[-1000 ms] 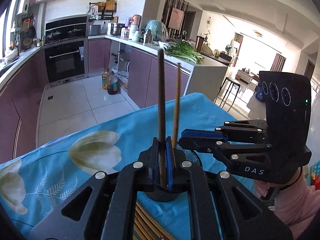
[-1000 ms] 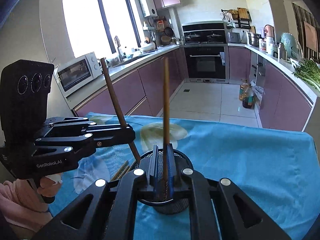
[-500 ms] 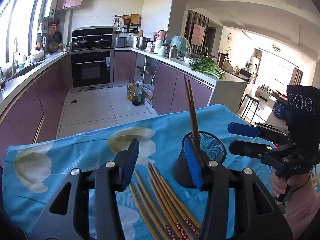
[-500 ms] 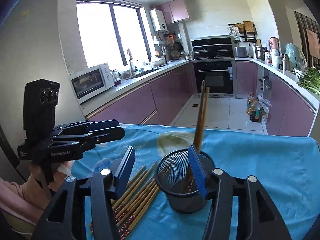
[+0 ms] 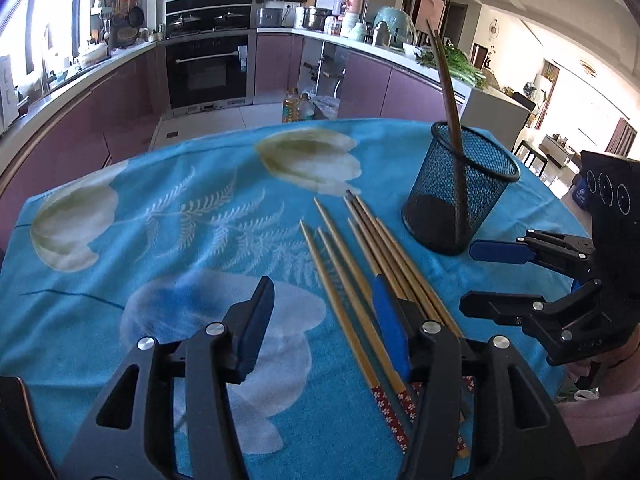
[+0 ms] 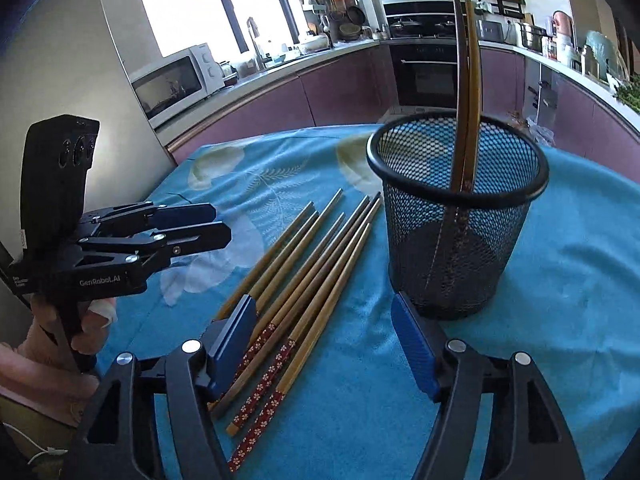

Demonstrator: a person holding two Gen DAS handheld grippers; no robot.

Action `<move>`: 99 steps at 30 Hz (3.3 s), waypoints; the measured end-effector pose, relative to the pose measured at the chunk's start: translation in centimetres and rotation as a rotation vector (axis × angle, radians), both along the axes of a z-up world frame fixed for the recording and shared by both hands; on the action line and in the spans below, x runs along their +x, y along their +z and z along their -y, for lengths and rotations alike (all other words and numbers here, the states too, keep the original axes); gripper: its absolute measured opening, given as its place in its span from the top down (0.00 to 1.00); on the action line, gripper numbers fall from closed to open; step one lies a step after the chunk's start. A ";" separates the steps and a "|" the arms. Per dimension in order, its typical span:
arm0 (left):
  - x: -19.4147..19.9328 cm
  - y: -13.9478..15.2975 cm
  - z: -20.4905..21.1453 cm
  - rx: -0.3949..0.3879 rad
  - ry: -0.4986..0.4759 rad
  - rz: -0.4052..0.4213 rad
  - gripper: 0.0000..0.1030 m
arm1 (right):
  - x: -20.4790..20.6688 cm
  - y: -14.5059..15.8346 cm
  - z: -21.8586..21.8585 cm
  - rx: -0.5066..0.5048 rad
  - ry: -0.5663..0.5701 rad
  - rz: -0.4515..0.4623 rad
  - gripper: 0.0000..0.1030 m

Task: Organize utensils
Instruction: 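Move the left gripper back and grasp a chopstick while the right gripper grasps another, then carry both chopsticks upright into the mesh cup and open both grippers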

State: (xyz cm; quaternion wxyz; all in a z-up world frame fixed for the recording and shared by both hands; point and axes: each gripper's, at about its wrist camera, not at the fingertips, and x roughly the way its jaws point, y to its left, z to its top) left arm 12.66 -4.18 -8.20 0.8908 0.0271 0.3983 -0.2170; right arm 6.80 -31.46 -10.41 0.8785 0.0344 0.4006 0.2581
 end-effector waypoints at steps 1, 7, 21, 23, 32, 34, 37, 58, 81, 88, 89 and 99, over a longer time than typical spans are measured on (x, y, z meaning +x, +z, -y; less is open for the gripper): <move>0.3 -0.6 0.1 0.008 0.000 -0.012 0.51 | 0.1 -0.1 0.0 -0.015 -0.011 -0.005 0.38; 0.3 -2.7 0.8 0.046 -0.003 -0.057 0.53 | 0.3 -1.2 -0.5 -0.046 -0.032 -0.042 0.55; 1.1 -3.5 1.7 0.076 -0.011 -0.084 0.55 | 0.8 -1.3 -1.7 -0.117 -0.058 -0.040 0.74; 1.3 -3.6 1.9 0.086 -0.015 -0.082 0.55 | 1.1 -1.3 -1.7 -0.123 -0.066 -0.045 0.76; 2.5 -4.0 3.4 0.135 -0.024 -0.062 0.58 | 2.2 -1.5 -2.2 -0.122 -0.090 -0.044 0.78; 2.6 -4.0 3.5 0.138 -0.017 -0.060 0.64 | 2.2 -1.6 -1.9 -0.111 -0.101 -0.048 0.83; 2.8 -4.0 3.4 0.127 -0.009 -0.066 0.74 | 2.3 -1.7 -1.5 -0.074 -0.100 -0.064 0.89; 1.2 -3.0 2.0 0.041 0.019 -0.085 0.93 | 0.1 0.9 0.6 0.066 -0.062 -0.013 0.95; -3.9 8.7 -0.8 -0.231 -0.132 0.119 0.93 | -2.9 6.4 5.0 0.239 -0.061 0.184 0.94; -3.8 11.5 -0.7 -0.297 -0.141 0.178 0.93 | -2.1 8.4 6.1 0.265 -0.071 0.239 0.94; -3.7 12.0 -0.4 -0.301 -0.146 0.190 0.93 | -1.9 8.8 6.3 0.267 -0.074 0.249 0.94; -1.2 15.6 2.6 -0.318 -0.184 0.247 0.93 | -0.9 12.5 8.5 0.264 -0.079 0.348 0.95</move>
